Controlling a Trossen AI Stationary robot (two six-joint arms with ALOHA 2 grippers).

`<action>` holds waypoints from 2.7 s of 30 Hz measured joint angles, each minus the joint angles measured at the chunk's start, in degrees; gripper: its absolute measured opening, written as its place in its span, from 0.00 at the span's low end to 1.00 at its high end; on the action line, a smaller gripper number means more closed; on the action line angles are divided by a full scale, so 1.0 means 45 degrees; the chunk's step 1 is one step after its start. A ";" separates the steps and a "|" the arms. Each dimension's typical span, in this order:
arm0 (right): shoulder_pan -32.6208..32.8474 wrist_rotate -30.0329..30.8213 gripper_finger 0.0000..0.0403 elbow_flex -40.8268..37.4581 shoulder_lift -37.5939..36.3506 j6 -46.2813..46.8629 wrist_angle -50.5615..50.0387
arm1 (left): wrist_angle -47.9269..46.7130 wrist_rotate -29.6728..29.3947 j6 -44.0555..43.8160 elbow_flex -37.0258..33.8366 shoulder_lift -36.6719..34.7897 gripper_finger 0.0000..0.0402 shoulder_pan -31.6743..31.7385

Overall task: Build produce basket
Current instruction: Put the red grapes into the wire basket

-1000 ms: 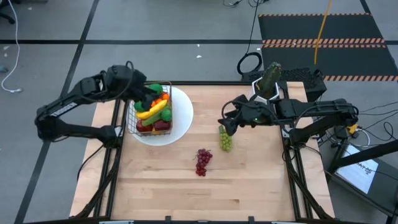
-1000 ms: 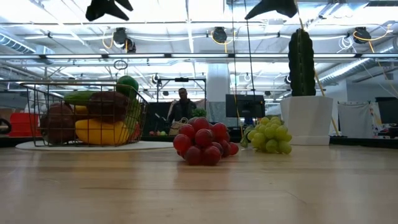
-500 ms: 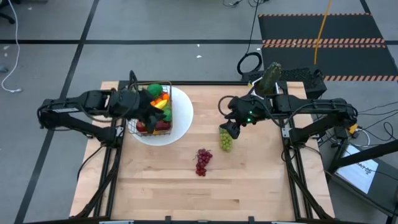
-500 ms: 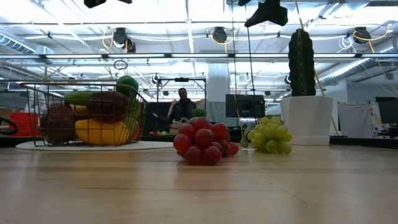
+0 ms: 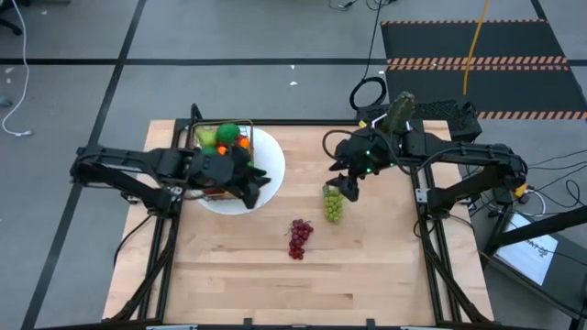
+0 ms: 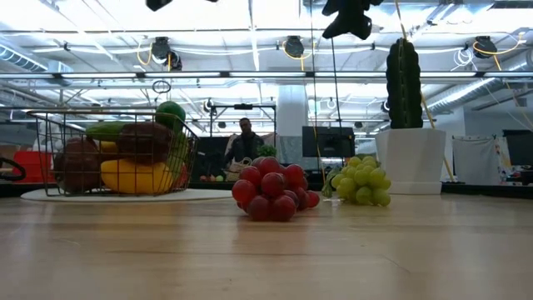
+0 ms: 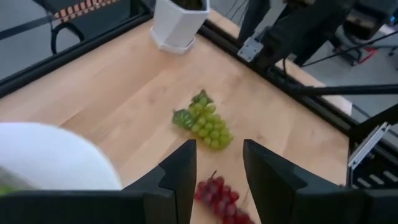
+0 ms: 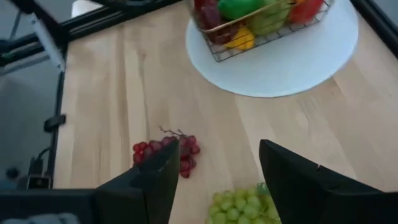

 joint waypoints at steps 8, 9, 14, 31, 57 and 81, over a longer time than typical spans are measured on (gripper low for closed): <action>-0.0713 -0.2804 0.47 -0.1906 0.0012 -0.1962 0.2054 | 0.2068 -0.0272 0.0377 0.0000 0.1322 0.33 0.0021; -0.0744 -0.3239 0.47 -0.2384 0.0010 -0.1963 0.2645 | 0.2186 -0.0271 0.0360 0.0000 0.1443 0.33 0.0039; -0.0731 -0.4058 0.45 -0.4468 0.0009 -0.1442 0.4774 | 0.2236 -0.0268 -0.0439 0.0000 0.1728 0.33 0.0037; -0.0624 -0.4709 0.45 -0.7504 -0.0014 -0.1168 0.7831 | 0.3022 -0.0251 -0.1043 0.0002 0.3272 0.42 -0.0303; -0.0682 -0.3110 0.45 -0.7503 -0.2477 -0.1257 0.7594 | 0.5934 0.4378 0.2248 0.0000 0.8753 0.56 0.1096; -0.1210 -0.2765 0.45 -0.7499 -0.2472 -0.1220 0.7810 | 0.5431 0.7227 0.2999 0.0015 1.0032 0.32 0.1594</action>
